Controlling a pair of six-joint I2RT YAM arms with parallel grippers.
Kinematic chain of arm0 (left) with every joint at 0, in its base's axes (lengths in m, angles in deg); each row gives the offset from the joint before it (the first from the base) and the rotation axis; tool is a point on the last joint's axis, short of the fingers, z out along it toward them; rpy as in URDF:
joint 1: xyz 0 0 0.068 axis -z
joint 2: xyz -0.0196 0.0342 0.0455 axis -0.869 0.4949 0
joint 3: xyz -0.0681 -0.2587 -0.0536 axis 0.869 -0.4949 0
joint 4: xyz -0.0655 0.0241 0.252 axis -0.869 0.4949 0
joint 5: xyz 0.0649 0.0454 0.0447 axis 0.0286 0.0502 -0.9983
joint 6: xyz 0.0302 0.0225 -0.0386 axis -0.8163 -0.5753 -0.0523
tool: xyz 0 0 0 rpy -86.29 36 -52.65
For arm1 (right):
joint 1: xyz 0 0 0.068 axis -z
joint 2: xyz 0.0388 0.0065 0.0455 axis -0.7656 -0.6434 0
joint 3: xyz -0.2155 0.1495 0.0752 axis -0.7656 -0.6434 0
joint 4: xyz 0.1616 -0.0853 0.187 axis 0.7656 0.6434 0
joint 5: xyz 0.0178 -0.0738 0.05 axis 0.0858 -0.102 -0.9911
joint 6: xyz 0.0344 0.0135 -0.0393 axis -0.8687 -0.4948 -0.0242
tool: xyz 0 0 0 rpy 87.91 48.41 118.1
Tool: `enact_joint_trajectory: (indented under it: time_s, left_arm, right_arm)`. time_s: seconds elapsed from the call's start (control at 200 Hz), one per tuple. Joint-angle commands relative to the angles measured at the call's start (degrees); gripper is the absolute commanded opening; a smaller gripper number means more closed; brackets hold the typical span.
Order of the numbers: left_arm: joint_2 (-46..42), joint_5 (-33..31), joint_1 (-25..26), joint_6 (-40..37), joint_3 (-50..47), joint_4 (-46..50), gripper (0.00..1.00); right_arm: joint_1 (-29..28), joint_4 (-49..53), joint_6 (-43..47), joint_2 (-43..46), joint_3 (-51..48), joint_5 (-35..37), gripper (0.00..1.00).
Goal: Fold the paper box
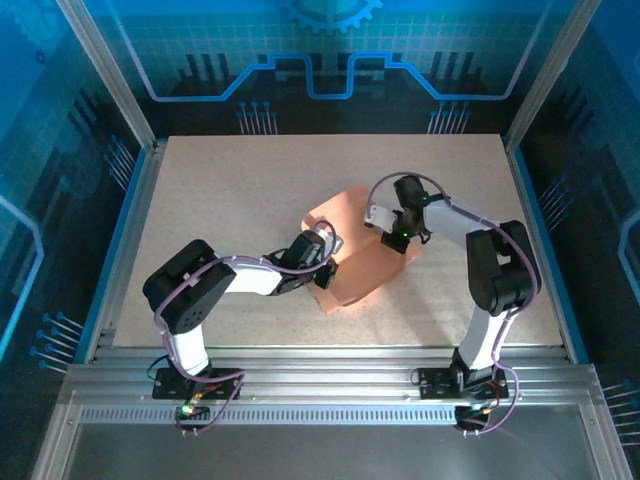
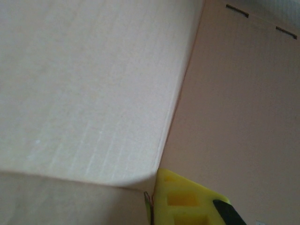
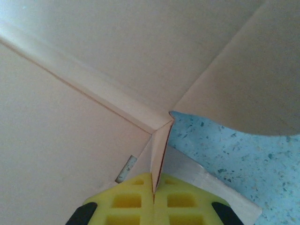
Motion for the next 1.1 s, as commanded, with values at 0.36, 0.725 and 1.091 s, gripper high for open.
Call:
enact_joint_trajectory:
  time_s: [0.36,0.725,1.091]
  left_arm:
    - [0.9,-5.34,1.17,2.95,0.42,3.17,0.05]
    - [1.07,-5.69,1.48,3.26,1.07,3.53,0.05]
    - [0.86,-6.17,1.44,2.0,0.35,4.06,0.05]
  right_arm:
    - [-14.38,8.27,-31.75,-3.34,4.36,17.87,0.04]
    - [-22.13,11.92,-48.95,-11.07,12.65,23.91,0.03]
    - [-10.94,5.66,-32.03,-4.02,5.94,18.62,0.15]
